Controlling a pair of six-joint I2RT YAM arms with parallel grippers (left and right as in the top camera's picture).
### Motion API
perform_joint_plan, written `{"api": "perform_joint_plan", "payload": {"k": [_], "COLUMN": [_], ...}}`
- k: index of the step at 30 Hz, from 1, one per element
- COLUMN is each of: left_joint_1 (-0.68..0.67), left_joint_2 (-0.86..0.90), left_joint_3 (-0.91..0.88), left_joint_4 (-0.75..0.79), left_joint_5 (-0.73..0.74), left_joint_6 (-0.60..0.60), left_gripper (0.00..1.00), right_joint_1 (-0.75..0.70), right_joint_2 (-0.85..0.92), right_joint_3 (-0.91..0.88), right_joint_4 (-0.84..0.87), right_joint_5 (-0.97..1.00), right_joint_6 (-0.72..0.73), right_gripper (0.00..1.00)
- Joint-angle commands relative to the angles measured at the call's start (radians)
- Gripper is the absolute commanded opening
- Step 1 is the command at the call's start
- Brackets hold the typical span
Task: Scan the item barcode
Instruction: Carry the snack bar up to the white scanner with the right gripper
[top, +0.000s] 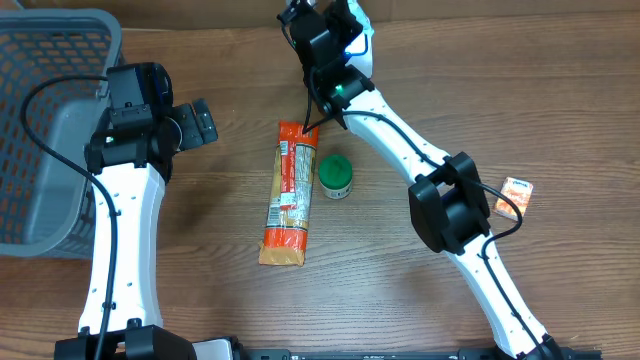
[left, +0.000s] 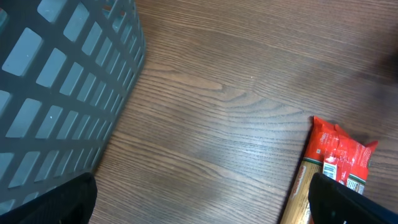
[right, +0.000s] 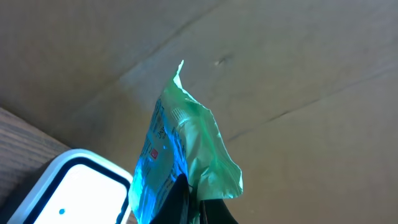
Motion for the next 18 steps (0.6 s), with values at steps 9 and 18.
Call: {"api": "perform_joint_plan", "payload": {"k": [9, 18], "left_joint_1": [0.003, 0.003], "left_joint_2": [0.010, 0.010], "left_joint_3": [0.010, 0.010], "left_joint_4": [0.004, 0.004], "left_joint_5": [-0.005, -0.005], "left_joint_6": [0.019, 0.019], "left_gripper": [1.00, 1.00], "right_joint_1": [-0.002, -0.002], "right_joint_2": [0.045, 0.047], "right_joint_3": [0.008, -0.019], "right_joint_4": [0.003, -0.009], "right_joint_5": [0.033, 0.034], "right_joint_6": [0.097, 0.183], "right_gripper": [0.04, 0.04]}}
